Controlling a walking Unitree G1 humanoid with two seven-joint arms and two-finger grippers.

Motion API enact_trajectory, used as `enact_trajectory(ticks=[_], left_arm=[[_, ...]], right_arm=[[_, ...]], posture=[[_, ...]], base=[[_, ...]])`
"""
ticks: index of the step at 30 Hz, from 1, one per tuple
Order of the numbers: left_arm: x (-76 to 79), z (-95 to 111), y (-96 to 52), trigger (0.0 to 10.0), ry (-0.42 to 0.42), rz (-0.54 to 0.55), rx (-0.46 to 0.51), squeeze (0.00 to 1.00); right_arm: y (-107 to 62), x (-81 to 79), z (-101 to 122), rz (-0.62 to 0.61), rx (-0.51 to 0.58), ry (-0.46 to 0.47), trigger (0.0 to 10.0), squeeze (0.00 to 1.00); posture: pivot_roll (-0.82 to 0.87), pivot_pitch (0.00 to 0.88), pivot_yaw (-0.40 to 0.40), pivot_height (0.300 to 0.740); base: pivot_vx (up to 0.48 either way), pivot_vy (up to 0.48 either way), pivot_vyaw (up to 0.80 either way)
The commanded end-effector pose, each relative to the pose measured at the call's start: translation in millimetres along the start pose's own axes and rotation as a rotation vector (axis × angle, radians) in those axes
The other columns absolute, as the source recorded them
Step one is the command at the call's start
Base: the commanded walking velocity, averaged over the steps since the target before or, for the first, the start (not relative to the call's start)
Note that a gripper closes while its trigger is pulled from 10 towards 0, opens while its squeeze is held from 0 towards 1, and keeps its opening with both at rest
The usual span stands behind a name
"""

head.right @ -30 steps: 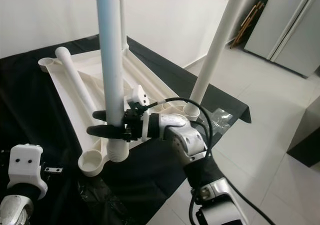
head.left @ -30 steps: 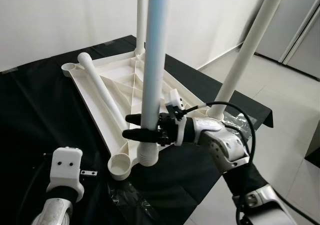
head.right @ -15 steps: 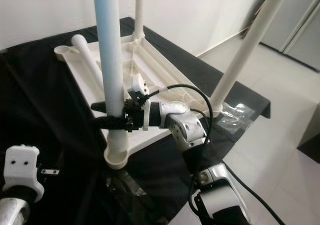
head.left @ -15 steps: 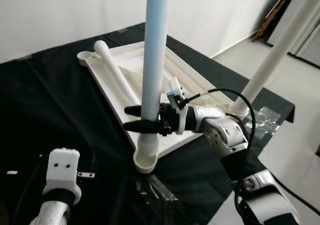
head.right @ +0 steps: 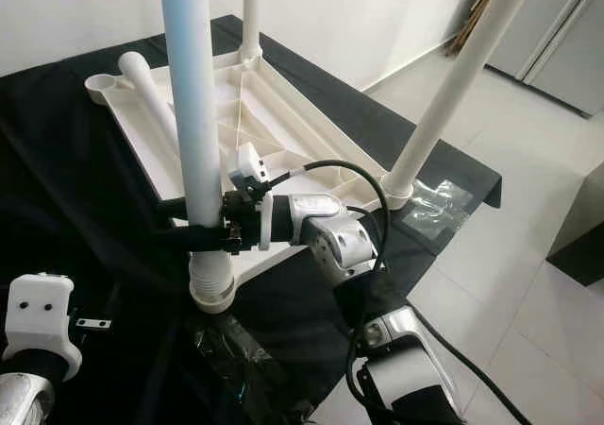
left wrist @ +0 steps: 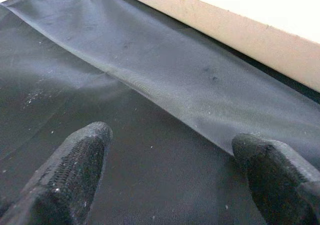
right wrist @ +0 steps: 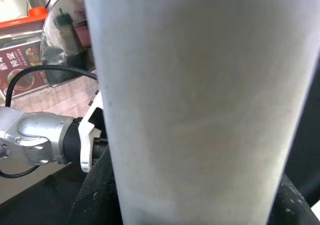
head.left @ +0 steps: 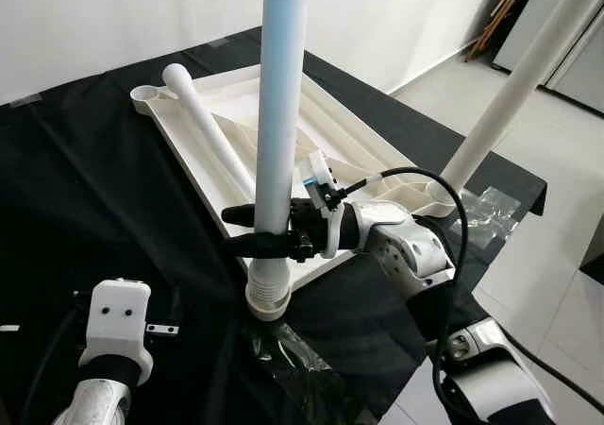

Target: Building children table

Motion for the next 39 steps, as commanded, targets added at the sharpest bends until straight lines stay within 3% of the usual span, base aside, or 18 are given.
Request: enact_trajectory(ticks=[1, 10, 14, 39], left_arm=[[-1.1, -3.1, -3.1, 10.0, 0.012, 0.012, -0.019, 0.00], [0.7, -5.1, -4.3, 10.0, 0.000, 0.005, -0.030, 0.00], [-0.8, -10.9, -2.6, 10.0, 0.012, 0.017, -0.063, 0.00], [5.8, -2.6, -0.4, 10.0, 0.046, -0.034, -0.020, 0.00]], right_arm=[[3.6, -4.0, -0.3, 0.017, -0.002, -0.028, 10.0, 0.00], [5.0, 1.7, -0.9, -0.013, -0.001, -0.036, 10.0, 0.00], [4.8, 2.7, -1.0, -0.016, -0.001, -0.038, 10.0, 0.00], [1.3, 12.3, 3.2, -0.069, 0.006, -0.070, 10.0, 0.00]], posture=[[-0.01, 0.184, -0.097, 0.740], [-0.01, 0.179, -0.094, 0.740], [-0.01, 0.178, -0.094, 0.740], [-0.01, 0.171, -0.090, 0.740]], base=[[0.000, 0.000, 0.00], [0.000, 0.000, 0.00], [-0.470, 0.000, 0.00], [-0.032, 0.000, 0.00]])
Point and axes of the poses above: a point about 5 cm out from each wrist's last joint towards the gripper, its own y axis pointing out of the wrist towards the gripper, its own z axis along the axis of the wrist's last joint, x = y × z, the point moved 6 cm from there along y, pointing out of the wrist towards the gripper, and after that the axes turned 12 degrees about -y, right-handed, at the moved point
